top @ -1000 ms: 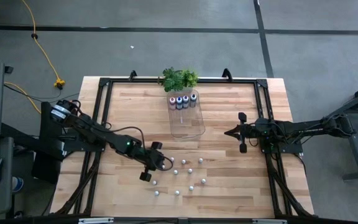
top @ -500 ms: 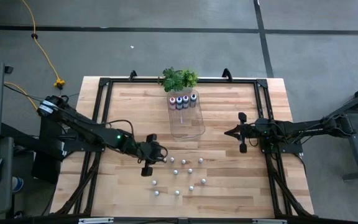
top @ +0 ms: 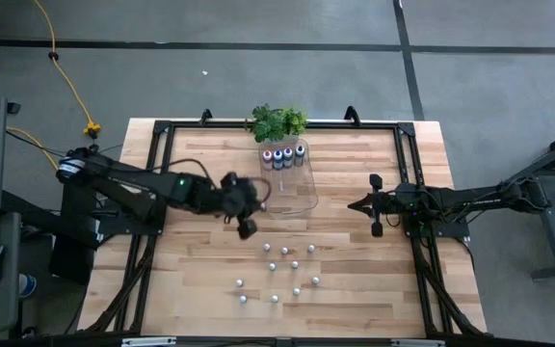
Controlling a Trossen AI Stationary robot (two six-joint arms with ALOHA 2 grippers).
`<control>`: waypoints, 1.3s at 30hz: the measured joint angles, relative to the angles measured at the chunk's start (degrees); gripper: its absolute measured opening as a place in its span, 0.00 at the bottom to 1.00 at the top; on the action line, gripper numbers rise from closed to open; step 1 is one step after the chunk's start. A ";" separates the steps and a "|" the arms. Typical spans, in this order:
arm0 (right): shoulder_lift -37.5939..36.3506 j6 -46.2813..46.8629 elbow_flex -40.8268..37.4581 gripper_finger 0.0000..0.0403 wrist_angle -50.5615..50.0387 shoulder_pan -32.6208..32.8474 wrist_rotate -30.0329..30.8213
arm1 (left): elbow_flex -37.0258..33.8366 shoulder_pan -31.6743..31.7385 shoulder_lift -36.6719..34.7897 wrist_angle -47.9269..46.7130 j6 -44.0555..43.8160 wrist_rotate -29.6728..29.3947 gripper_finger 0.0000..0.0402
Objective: Pick & Place food coloring
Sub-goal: Put the small brown food coloring bottle into the transparent bin
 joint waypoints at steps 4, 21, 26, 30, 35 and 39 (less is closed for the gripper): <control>-0.02 0.00 -0.02 0.00 0.00 0.01 0.00 | 1.48 3.64 1.72 0.01 -3.25 -2.74 0.08; -0.02 0.00 -0.01 0.00 0.17 0.02 0.01 | 2.92 16.15 18.70 11.63 -5.60 5.81 0.08; 0.00 0.00 -0.01 0.00 0.16 0.01 0.01 | 8.91 18.04 24.38 11.24 -2.19 7.30 0.08; -0.02 0.00 -0.02 0.00 0.16 0.01 0.00 | 14.62 19.18 28.50 8.02 0.33 7.30 0.08; 0.00 0.00 -0.01 0.00 0.15 0.01 0.00 | 19.85 20.25 33.11 6.52 2.26 7.50 0.08; 0.00 0.00 -0.01 0.00 0.22 0.02 0.00 | 21.10 20.94 36.27 5.87 2.15 8.04 0.08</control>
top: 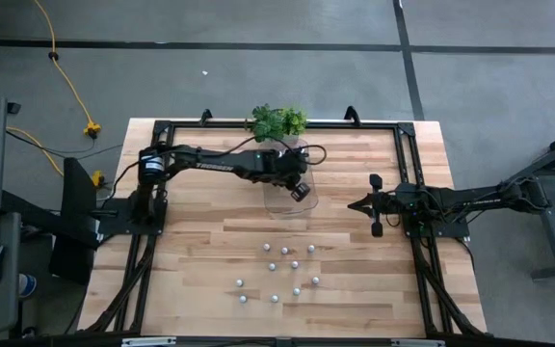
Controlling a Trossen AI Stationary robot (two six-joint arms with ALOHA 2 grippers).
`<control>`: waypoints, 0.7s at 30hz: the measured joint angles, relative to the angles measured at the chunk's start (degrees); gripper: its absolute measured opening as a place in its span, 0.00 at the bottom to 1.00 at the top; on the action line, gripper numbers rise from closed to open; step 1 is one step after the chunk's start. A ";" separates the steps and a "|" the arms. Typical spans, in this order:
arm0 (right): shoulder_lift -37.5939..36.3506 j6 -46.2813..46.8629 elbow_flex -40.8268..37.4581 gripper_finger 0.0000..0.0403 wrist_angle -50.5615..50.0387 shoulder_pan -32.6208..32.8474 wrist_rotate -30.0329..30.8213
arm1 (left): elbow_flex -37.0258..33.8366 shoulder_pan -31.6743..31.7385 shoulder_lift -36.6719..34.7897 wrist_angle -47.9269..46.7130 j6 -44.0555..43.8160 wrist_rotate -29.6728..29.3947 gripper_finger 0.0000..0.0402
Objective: Pick & Place food coloring
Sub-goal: Put the small brown food coloring bottle into the transparent bin
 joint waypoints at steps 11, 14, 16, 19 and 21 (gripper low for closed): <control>0.00 0.00 0.01 0.00 0.04 0.00 0.00 | 0.12 0.74 4.06 0.89 -3.43 -2.61 0.08; 0.00 0.00 -0.01 0.00 0.02 -0.02 0.00 | 0.12 0.74 4.17 1.30 -3.52 -4.54 0.08; -0.01 0.00 0.00 0.00 0.06 -0.01 0.00 | 0.14 0.74 4.88 2.61 -3.51 -5.28 0.08; -0.01 0.00 0.00 0.00 0.04 0.00 0.00 | 0.01 0.74 5.16 2.23 -3.54 -4.89 0.08; 0.00 0.00 0.01 0.00 0.05 -0.01 0.01 | 0.21 0.70 5.74 3.31 -3.39 -5.23 0.08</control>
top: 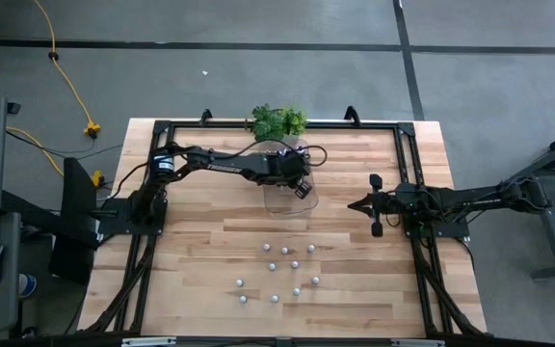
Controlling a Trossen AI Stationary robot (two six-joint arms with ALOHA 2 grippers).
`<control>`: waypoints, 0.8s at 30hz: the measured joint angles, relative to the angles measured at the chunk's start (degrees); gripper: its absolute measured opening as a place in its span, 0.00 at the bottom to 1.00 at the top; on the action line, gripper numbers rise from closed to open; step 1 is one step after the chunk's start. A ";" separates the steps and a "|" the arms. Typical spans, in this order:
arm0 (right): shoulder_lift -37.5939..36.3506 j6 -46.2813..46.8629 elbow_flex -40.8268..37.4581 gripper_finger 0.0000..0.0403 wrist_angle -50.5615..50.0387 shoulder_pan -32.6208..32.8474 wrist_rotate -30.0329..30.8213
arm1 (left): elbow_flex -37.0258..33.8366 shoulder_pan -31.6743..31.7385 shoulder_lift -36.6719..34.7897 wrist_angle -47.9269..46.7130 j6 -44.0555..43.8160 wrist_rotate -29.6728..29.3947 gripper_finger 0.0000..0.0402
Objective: Pick & Place food coloring
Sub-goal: Put the small brown food coloring bottle into the transparent bin, then put the bottom small green food coloring bottle into the transparent bin
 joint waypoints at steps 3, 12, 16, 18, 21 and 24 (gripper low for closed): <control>0.00 0.00 -0.01 0.00 0.01 0.00 0.00 | -0.18 -0.02 0.52 -0.09 0.31 0.41 0.08; 0.00 0.00 -0.01 0.00 -0.03 0.01 -0.01 | -0.07 -0.04 1.09 0.92 0.42 1.38 0.11; 0.00 0.00 -0.01 0.00 -0.03 0.01 -0.01 | -0.09 -0.04 1.09 0.78 0.41 1.39 0.19; -0.02 0.00 -0.02 0.00 0.00 -0.01 -0.01 | -0.12 -0.04 1.12 0.55 0.42 1.43 0.25; -0.01 0.00 0.01 0.00 -0.01 0.00 0.00 | -0.14 -0.04 1.20 0.55 0.42 1.44 0.31; -0.01 0.00 -0.02 0.00 -0.01 0.00 -0.01 | -0.14 -0.04 1.18 0.66 0.81 1.44 0.36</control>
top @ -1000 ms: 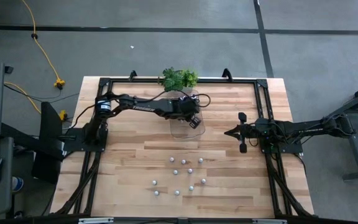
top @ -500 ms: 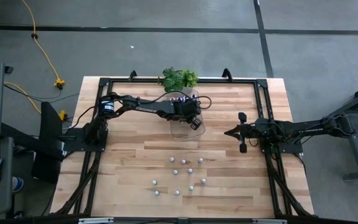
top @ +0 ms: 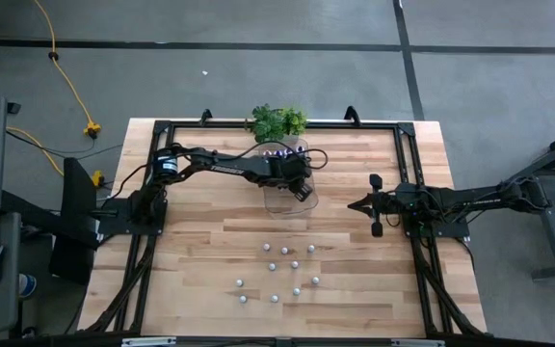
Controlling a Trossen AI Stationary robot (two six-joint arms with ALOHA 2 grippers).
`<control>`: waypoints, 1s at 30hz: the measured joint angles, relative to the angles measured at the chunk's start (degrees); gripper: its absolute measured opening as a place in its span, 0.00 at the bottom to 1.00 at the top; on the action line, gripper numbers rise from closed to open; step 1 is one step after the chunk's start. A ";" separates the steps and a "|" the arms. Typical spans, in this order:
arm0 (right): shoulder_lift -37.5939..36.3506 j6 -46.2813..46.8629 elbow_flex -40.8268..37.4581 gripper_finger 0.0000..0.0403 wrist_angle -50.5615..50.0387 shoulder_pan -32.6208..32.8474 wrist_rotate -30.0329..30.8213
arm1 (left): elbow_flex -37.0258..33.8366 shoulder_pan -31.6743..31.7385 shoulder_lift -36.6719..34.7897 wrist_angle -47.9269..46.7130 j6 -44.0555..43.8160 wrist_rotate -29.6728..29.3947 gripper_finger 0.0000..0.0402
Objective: Pick & Place food coloring
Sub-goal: Put the bottom small green food coloring bottle into the transparent bin
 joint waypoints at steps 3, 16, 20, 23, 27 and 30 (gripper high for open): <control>-0.01 0.00 0.00 0.00 0.01 -0.01 0.01 | -0.04 0.00 -0.50 0.29 2.28 -0.02 0.38; 0.00 0.00 0.02 0.00 0.02 -0.01 0.00 | -0.02 -1.04 -7.79 0.21 4.71 0.48 0.39; -0.01 0.00 0.02 0.00 0.02 -0.01 0.01 | -0.02 -1.60 -11.38 0.26 7.31 0.46 0.39; -0.01 0.00 0.00 0.00 0.02 0.00 0.02 | 0.00 -2.18 -14.48 0.42 8.66 0.39 0.39; 0.01 0.00 0.00 0.00 0.02 -0.01 0.00 | 0.00 -3.33 -18.19 0.23 11.47 0.36 0.39; 0.01 0.00 0.00 0.00 0.00 -0.02 0.01 | 0.00 -4.73 -20.79 0.11 14.56 1.28 0.39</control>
